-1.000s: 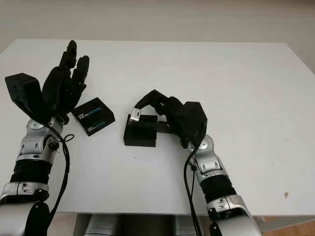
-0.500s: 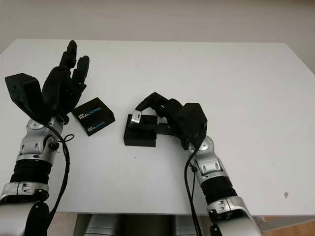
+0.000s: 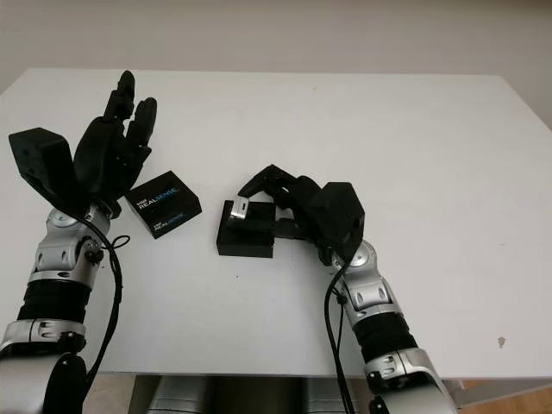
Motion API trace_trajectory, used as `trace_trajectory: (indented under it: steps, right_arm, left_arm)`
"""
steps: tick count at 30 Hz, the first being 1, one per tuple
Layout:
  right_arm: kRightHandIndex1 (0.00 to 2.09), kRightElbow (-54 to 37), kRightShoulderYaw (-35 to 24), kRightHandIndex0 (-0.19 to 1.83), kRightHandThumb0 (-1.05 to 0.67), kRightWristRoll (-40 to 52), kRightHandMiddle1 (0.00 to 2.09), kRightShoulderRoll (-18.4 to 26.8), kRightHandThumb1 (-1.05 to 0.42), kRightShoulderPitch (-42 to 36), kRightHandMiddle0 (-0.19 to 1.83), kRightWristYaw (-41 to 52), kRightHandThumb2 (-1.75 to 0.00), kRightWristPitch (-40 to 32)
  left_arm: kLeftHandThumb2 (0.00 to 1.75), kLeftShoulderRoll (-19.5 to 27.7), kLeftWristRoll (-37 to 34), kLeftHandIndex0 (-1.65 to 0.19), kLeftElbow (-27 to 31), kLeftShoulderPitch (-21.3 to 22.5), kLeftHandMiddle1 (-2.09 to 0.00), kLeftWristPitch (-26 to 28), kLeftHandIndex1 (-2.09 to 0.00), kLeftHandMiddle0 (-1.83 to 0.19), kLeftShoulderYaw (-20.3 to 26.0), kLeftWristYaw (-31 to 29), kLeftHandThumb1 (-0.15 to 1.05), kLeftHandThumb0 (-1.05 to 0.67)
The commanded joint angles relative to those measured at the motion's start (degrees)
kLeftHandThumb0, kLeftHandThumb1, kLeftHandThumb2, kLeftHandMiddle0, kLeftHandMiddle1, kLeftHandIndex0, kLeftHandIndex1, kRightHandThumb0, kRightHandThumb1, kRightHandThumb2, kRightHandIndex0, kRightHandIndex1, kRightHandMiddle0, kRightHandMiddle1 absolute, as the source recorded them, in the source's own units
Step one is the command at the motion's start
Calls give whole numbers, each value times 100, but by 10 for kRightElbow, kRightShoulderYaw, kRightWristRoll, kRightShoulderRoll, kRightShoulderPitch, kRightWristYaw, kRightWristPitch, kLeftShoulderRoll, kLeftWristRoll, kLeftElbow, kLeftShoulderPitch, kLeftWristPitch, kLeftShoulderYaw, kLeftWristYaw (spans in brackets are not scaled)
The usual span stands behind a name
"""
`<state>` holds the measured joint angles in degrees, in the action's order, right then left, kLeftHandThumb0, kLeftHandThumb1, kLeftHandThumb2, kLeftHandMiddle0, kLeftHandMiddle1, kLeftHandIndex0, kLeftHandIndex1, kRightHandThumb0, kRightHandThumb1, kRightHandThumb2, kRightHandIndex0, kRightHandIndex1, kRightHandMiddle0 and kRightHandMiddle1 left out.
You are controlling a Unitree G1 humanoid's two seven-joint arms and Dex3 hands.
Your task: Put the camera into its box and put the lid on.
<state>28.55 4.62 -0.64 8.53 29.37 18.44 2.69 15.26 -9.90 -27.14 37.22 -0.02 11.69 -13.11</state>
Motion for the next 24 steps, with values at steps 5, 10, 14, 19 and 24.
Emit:
trace_trajectory:
  steps: [5, 10, 14, 19, 24]
  right_arm:
    - [6, 5, 11, 20, -44, -24, 176, 4, -87, -5, 35, -6, -5, 5]
    - [6, 9, 11, 20, -43, -38, 175, 5, -88, -5, 34, -13, -6, 3]
    - [6, 9, 10, 20, -44, -44, 174, 8, -89, -5, 33, -18, -6, 3]
    - [6, 8, 17, 21, -44, -61, 172, 15, -89, -7, 33, -26, -6, 14]
    - [6, 4, 26, 21, -42, -78, 171, 20, -88, -10, 34, -31, -5, 19]
  left_arm:
    - [40, 3, -2, 19, 19, -3, -2, 7, 0, 19, 2, 2, 105, -63]
    - [40, 4, -2, 19, 20, -4, -2, 6, 0, 19, 2, 1, 105, -63]
    - [41, 5, -1, 19, 20, -5, -2, 4, -1, 19, 1, 0, 105, -63]
    - [41, 6, 1, 19, 21, -5, 0, 6, 0, 19, -1, -3, 105, -63]
    - [41, 7, 1, 19, 21, -5, 0, 6, 0, 19, -1, -3, 105, -64]
